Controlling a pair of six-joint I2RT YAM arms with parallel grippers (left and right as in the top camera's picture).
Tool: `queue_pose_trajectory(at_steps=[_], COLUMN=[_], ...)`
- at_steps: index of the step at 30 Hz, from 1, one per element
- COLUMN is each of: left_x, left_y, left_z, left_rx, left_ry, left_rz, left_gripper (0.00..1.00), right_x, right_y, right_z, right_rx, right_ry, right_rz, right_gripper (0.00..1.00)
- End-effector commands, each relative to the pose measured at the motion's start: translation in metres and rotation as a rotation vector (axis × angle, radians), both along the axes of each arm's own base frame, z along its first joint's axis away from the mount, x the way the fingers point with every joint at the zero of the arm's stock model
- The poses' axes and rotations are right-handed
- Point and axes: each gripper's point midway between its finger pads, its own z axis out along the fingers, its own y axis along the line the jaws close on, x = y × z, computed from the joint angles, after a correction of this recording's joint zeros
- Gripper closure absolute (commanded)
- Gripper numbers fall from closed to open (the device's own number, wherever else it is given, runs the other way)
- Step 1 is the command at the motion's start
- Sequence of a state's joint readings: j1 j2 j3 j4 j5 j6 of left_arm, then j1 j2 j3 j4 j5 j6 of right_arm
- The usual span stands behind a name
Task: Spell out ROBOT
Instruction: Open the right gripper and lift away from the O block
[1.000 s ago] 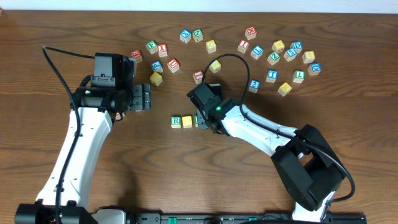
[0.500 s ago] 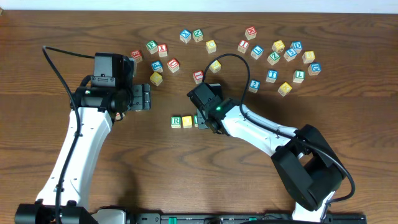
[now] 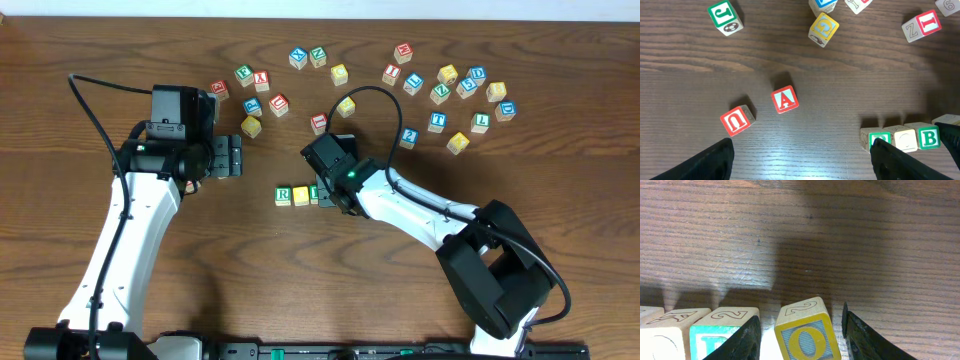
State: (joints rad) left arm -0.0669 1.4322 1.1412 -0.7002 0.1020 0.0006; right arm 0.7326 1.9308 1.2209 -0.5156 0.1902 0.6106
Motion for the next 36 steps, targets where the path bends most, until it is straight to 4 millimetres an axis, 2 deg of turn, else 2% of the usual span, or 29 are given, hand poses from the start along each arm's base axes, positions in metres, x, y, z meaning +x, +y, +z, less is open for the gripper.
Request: queue_pose_trajectory(at_steps=[1, 15, 36], left_x=[0.001, 0.001, 0.001], left_y=[0.003, 0.003, 0.003], left_z=[0.005, 0.005, 0.005], left_rx=[0.008, 0.007, 0.007], left_ry=[-0.014, -0.014, -0.014], left_rz=[0.007, 0.007, 0.007], left_gripper=[0.14, 0.14, 0.14], right_x=[-0.004, 0.002, 0.022], right_y=[-0.001, 0.002, -0.006], right_z=[-0.009, -0.007, -0.001], right_rx=[-0.019, -0.007, -0.008], right_ry=[0.015, -0.01, -0.066], right_rz=[0.004, 0.017, 0.003], right_gripper=[0.52, 0.53, 0.55])
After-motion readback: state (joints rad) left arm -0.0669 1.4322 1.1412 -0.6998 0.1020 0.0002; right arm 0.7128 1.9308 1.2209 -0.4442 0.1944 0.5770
